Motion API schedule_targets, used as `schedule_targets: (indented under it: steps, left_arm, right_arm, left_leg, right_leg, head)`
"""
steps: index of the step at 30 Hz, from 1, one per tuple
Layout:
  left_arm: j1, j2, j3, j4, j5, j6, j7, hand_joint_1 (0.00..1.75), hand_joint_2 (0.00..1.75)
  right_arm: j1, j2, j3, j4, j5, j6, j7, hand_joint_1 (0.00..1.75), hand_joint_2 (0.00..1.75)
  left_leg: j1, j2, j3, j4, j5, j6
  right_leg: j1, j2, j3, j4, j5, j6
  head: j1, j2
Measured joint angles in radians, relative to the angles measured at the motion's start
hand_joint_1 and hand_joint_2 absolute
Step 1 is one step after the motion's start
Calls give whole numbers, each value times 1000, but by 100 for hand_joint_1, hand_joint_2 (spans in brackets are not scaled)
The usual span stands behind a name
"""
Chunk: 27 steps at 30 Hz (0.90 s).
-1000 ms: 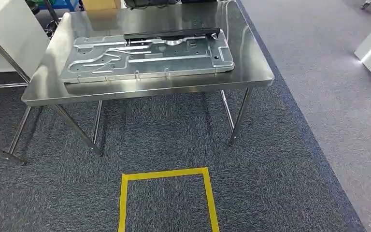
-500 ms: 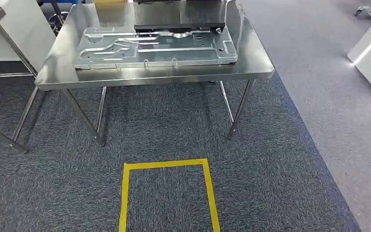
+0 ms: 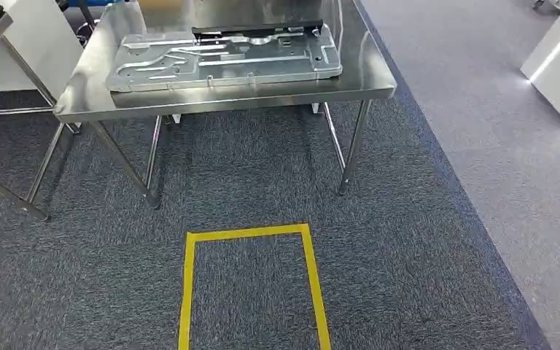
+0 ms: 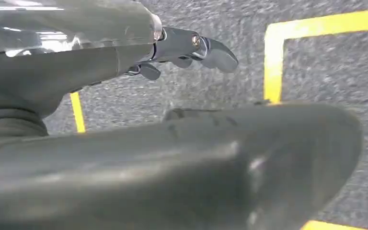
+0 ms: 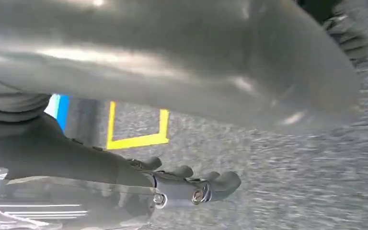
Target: Take the parts from the cabinet and place them on the table.
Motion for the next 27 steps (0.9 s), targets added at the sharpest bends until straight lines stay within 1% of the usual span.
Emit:
schedule_targets:
  steps: [1, 2, 3, 4, 5, 6, 8, 9, 10, 11, 12, 13, 14, 15, 16, 17, 18, 19, 20, 21, 23, 24, 25, 26, 27]
  left_arm:
    - [0, -1, 0, 0, 0, 0, -2, 0, 0]
    - [-1, -2, 0, 0, 0, 0, -2, 0, 0]
    - [-3, -2, -1, 0, 0, -1, -3, 0, 0]
    - [-7, -2, -1, 0, 0, -1, -4, 0, 0]
    - [-11, -2, -2, 0, 0, -1, -4, 0, 0]
    - [-14, -2, -2, 0, 0, -1, -4, 0, 0]
    - [-14, -2, -2, 0, 0, 0, -1, 0, 0]
    - [-11, -5, -2, 0, 1, 0, 1, 0, 0]
    - [-12, -8, -2, 1, 1, 1, 4, 0, 0]
    - [-13, -8, -2, 1, 1, 1, 5, 0, 0]
    - [-14, -8, -2, 1, 1, 3, 6, 0, 0]
    - [-14, -8, -2, 1, 1, 3, 6, 0, 0]
    - [-14, -8, -2, 1, 0, 3, 6, 0, 0]
    - [-14, -8, -2, 1, 0, 4, 6, 0, 0]
    - [-14, -10, -2, 1, -3, 6, 7, 0, 0]
    - [-14, -11, -3, 1, -5, 7, 7, 0, 0]
    - [-14, -13, -3, 1, -6, 7, 8, 0, 0]
    - [-14, -13, -5, 1, -9, 7, 8, 0, 0]
    - [-15, -13, -6, 1, -10, 7, 9, 0, 0]
    - [-15, -14, -8, 1, -10, 7, 9, 0, 0]
    - [-16, -13, -8, 1, -10, 7, 11, 0, 0]
    - [-16, -13, -8, 1, -10, 7, 11, 0, 0]
    - [-14, -12, -9, 1, -10, 7, 11, 0, 0]
    - [-14, -12, -9, 1, -10, 7, 11, 0, 0]
    - [-11, -12, -9, 1, -9, 7, 11, 0, 0]
  right_arm:
    - [1, 0, 0, 0, 2, 0, 0, 0, 0]
    - [1, 0, 0, 0, 3, 1, 0, 0, 0]
    - [1, 0, 0, 0, 5, 2, 1, 0, 0]
    - [0, 0, 0, 0, 6, 2, 1, 0, 0]
    - [-1, 4, 0, 0, 8, 2, 1, 0, 0]
    - [1, 3, 0, 0, 8, 3, 1, 0, 0]
    - [-2, 3, -1, 0, 10, 5, -7, 0, 0]
    - [1, 0, -1, 0, 10, 5, -12, 0, 0]
    - [0, -7, -2, 0, 11, 6, -20, 0, 0]
    - [-1, -9, -2, 0, 11, 7, -23, 0, 0]
    - [-1, -10, -1, 0, 11, 11, -24, 0, 0]
    - [-1, -11, -1, 0, 11, 11, -27, 0, 0]
    - [-1, -12, -1, 0, 11, 14, -31, 0, 0]
    - [-1, -12, -1, 0, 11, 16, -35, 0, 0]
    - [-1, -13, -1, 0, 11, 19, -42, 0, 0]
    - [-1, -13, -1, 0, 11, 21, -46, 0, 0]
    - [-1, -13, -1, 0, 11, 21, -48, 0, 0]
    - [-2, -13, -1, 0, 11, 22, -50, 0, 0]
    - [-5, -13, -1, 0, 11, 22, -50, 0, 0]
    - [-6, -13, -2, 0, 12, 22, -51, 0, 0]
    - [-8, -13, -2, 0, 12, 23, -52, 0, 0]
    - [-7, -13, -2, 0, 12, 23, -51, 0, 0]
    - [-6, -12, -2, 0, 12, 23, -51, 0, 0]
    - [-9, -12, -2, 0, 13, 23, -51, 0, 0]
    - [-8, -12, -2, 0, 13, 23, -51, 0, 0]
  left_leg:
    - [0, 0, 30, -20, 41, 1]
    - [0, 0, 76, -73, 81, 3]
    - [0, -1, 137, -152, 103, 9]
    - [-1, -1, 207, -245, 91, 18]
    - [-10, -1, 281, -353, 60, 27]
    - [-9, -1, 286, -384, 45, 27]
    - [-16, -1, 269, -372, 57, 37]
    - [-7, 0, 259, -383, 75, 44]
    - [-5, 8, 249, -381, 89, 50]
    - [-6, 7, 236, -381, 99, 57]
    - [-9, 8, 216, -379, 113, 65]
    - [-11, 8, 202, -377, 124, 65]
    - [-12, 8, 182, -372, 135, 65]
    - [-13, 9, 164, -365, 146, 63]
    - [-13, 11, 144, -356, 155, 61]
    - [-13, 11, 124, -346, 163, 59]
    - [-13, 11, 104, -336, 169, 57]
    - [-13, 10, 87, -325, 175, 53]
    - [-17, 9, 75, -312, 179, 49]
    - [-19, 9, 67, -302, 184, 43]
    - [-15, 11, 61, -304, 202, 32]
    - [-16, 10, 59, -304, 210, 26]
    - [-14, 6, 51, -298, 203, 20]
    - [-11, 1, 39, -273, 155, 12]
    - [-9, 1, 23, -218, 87, 8]
  right_leg:
    - [0, 0, -17, 3, 10, 2]
    - [0, 0, -33, 8, 19, 4]
    - [0, 1, -47, 13, 28, 7]
    - [1, 2, -54, 17, 37, 10]
    - [6, 3, -60, 21, 44, 16]
    - [4, 0, -64, 21, 56, 24]
    - [-2, -2, -68, 14, 78, 37]
    - [4, 1, -71, 15, 85, 44]
    - [-2, 5, -85, 32, 51, 49]
    - [-3, 6, -93, 62, 1, 52]
    - [-7, 7, -114, 145, -86, 56]
    - [-7, 7, -127, 216, -136, 58]
    - [-7, 7, -140, 292, -170, 60]
    - [-7, 7, -139, 337, -163, 62]
    - [-7, 7, -121, 340, -126, 62]
    - [-7, 7, -87, 308, -84, 61]
    - [-7, 7, -36, 247, -51, 58]
    - [-7, 7, 31, 157, -47, 54]
    - [-4, 7, 105, 63, -79, 49]
    - [0, 8, 134, -3, -108, 41]
    - [6, 8, 119, 3, -102, 27]
    - [4, 7, 114, 2, -94, 18]
    - [-3, 1, 103, -3, -79, 8]
    - [-2, -1, 90, -3, -67, 3]
    - [-1, -3, 75, -2, -55, -7]
  head:
    - [0, 0]
    - [0, 0]
    - [0, 0]
    - [0, 0]
    - [0, 0]
    - [0, 0]
    - [0, 0]
    - [0, 0]
    - [0, 0]
    - [0, 0]
    - [0, 0]
    - [0, 0]
    - [0, 0]
    - [0, 0]
    - [0, 0]
    - [0, 0]
    - [0, 0]
    - [0, 0]
    - [0, 0]
    - [0, 0]
    - [0, 0]
    - [0, 0]
    - [0, 0]
    - [0, 0]
    - [0, 0]
